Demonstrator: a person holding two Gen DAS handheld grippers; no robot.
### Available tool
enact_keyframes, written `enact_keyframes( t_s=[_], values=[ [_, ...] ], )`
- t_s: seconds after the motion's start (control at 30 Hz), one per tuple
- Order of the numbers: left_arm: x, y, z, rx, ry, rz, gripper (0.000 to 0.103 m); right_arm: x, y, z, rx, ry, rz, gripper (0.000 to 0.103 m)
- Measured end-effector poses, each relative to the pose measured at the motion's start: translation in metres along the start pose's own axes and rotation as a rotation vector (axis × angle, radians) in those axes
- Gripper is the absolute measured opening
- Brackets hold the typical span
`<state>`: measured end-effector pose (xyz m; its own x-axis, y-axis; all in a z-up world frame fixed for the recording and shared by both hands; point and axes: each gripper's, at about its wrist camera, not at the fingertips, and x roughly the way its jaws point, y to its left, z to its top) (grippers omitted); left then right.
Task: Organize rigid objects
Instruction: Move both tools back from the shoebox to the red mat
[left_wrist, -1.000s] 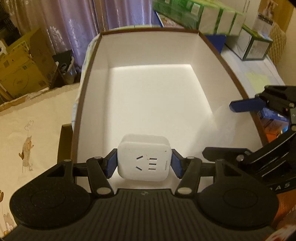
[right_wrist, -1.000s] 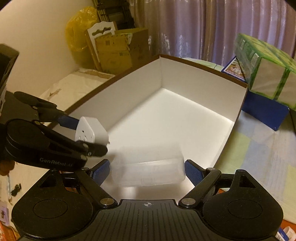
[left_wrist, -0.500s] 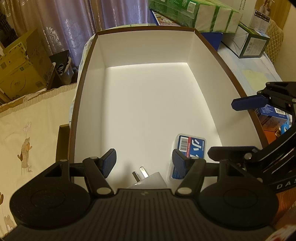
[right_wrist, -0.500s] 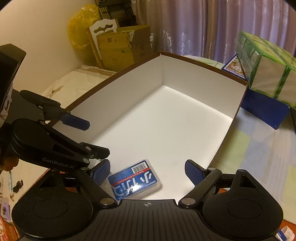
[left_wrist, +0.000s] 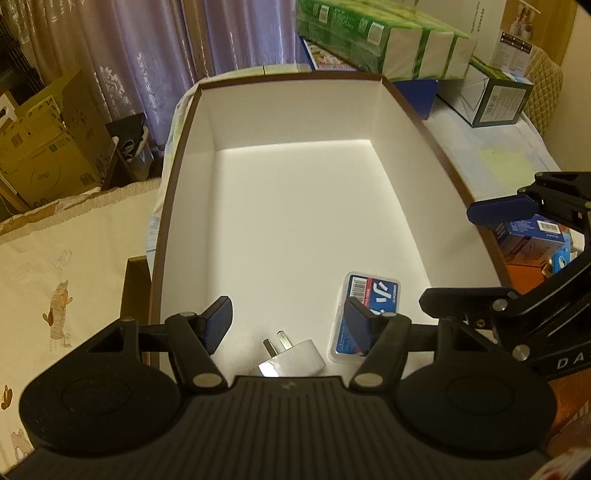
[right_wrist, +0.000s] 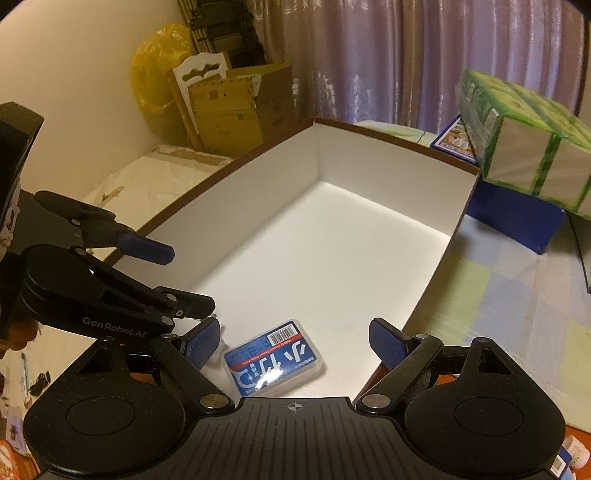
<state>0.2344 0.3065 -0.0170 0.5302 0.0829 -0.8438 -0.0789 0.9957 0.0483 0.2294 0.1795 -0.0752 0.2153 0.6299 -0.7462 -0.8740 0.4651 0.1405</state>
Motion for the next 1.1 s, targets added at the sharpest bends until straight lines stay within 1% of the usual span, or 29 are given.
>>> enact_keyframes(
  t_s=[0.27,0.43,0.6,0.83,1.1],
  values=[
    [-0.034,-0.023,-0.003,-0.014,-0.093,-0.013,0.063,-0.040,-0.001,-0.011,0.065,-0.080,0.012,0.085],
    [-0.053,-0.051,-0.010,-0.022,-0.144,-0.029,0.063,-0.071,-0.008,-0.031,0.099,-0.115,0.009,0.085],
    [-0.067,-0.089,-0.016,-0.012,-0.181,-0.057,0.063,-0.107,-0.023,-0.058,0.143,-0.137,-0.021,0.085],
    [-0.076,-0.150,-0.023,0.008,-0.188,-0.137,0.063,-0.154,-0.052,-0.107,0.210,-0.144,-0.071,0.085],
    [-0.069,-0.213,-0.033,0.038,-0.152,-0.215,0.063,-0.198,-0.083,-0.154,0.239,-0.142,-0.140,0.085]
  ],
)
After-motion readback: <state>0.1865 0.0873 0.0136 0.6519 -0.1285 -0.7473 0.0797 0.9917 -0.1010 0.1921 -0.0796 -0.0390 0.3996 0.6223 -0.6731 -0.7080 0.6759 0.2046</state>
